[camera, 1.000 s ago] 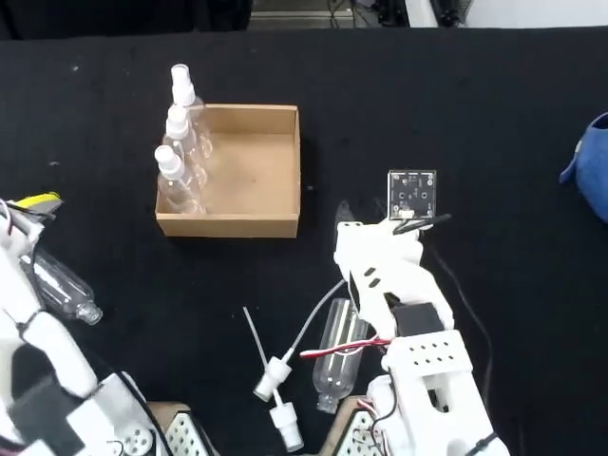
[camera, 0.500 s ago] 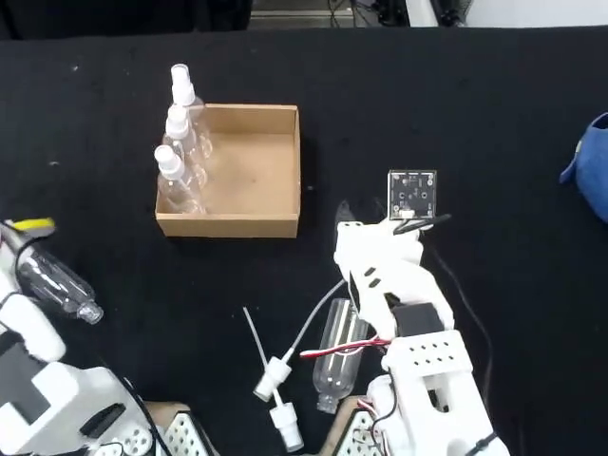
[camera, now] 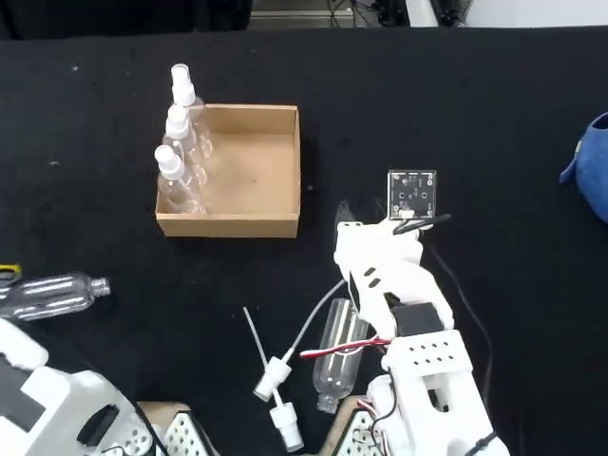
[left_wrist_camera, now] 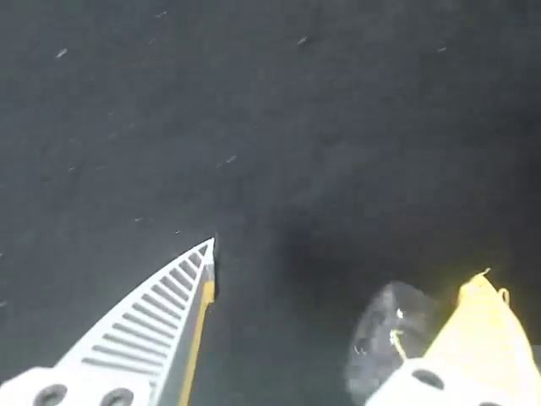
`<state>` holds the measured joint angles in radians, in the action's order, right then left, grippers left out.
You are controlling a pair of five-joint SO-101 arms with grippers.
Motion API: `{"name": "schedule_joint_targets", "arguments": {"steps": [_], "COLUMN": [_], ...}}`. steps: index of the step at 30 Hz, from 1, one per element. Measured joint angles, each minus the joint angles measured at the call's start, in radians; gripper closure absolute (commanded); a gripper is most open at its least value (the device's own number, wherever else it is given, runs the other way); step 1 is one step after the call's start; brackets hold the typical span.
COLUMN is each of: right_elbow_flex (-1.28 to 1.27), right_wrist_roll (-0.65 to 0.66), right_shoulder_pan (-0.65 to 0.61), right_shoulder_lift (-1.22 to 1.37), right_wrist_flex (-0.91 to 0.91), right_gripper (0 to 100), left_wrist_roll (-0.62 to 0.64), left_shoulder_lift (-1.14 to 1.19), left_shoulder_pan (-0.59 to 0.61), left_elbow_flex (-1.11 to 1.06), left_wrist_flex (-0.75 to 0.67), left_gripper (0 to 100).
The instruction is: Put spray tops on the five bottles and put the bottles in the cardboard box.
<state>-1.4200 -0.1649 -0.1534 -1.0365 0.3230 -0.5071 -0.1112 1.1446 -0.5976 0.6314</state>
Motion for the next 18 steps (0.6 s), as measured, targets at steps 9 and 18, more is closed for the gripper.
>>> {"name": "schedule_joint_targets", "arguments": {"steps": [9, 18], "right_elbow_flex": [0.000, 0.000], "right_wrist_roll": [0.000, 0.000], "right_shoulder_pan": [0.000, 0.000], "right_shoulder_lift": [0.000, 0.000], "right_wrist_flex": [0.000, 0.000], "right_gripper": [83.6, 83.6], "left_wrist_roll": [-0.153, -0.173], "left_shoulder_lift": [0.000, -0.135], "left_shoulder_pan": [0.075, 0.080], "left_elbow_flex": [0.000, 0.025], "left_wrist_flex": [0.000, 0.095], "left_gripper": [70, 70]}}
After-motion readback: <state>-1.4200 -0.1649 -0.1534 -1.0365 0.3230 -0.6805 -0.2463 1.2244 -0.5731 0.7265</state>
